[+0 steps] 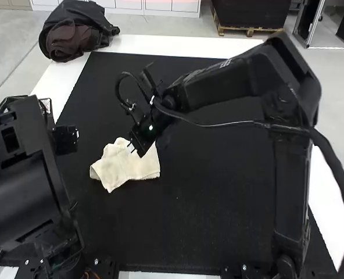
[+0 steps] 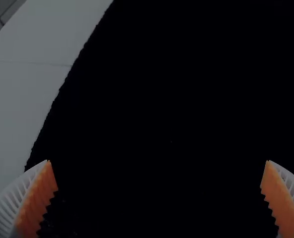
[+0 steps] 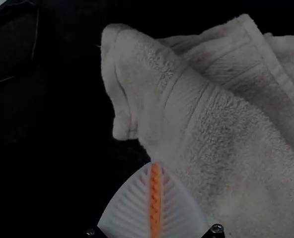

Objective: Fold the towel.

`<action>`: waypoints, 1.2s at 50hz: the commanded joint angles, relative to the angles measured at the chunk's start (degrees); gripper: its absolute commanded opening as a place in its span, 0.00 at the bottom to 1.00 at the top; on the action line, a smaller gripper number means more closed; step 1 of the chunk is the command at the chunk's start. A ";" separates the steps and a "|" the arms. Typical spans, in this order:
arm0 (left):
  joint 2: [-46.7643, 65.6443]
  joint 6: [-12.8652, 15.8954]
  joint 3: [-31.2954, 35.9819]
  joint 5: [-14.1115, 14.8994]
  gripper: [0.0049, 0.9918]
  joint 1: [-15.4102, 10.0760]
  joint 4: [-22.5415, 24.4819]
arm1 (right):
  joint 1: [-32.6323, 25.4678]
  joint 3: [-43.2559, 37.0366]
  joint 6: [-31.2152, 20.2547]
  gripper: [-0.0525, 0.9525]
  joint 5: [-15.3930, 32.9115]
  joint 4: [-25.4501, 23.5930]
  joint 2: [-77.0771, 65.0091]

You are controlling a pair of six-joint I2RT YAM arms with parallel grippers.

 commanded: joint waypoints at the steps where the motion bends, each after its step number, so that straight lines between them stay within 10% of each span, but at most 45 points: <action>1: -0.87 -0.53 1.20 0.80 0.97 0.03 0.54 | 1.14 0.20 2.60 0.03 -2.13 1.84 1.83; 60: -0.78 -0.53 0.59 1.15 0.97 0.03 1.07 | 1.31 9.95 2.69 0.03 -3.62 8.51 16.86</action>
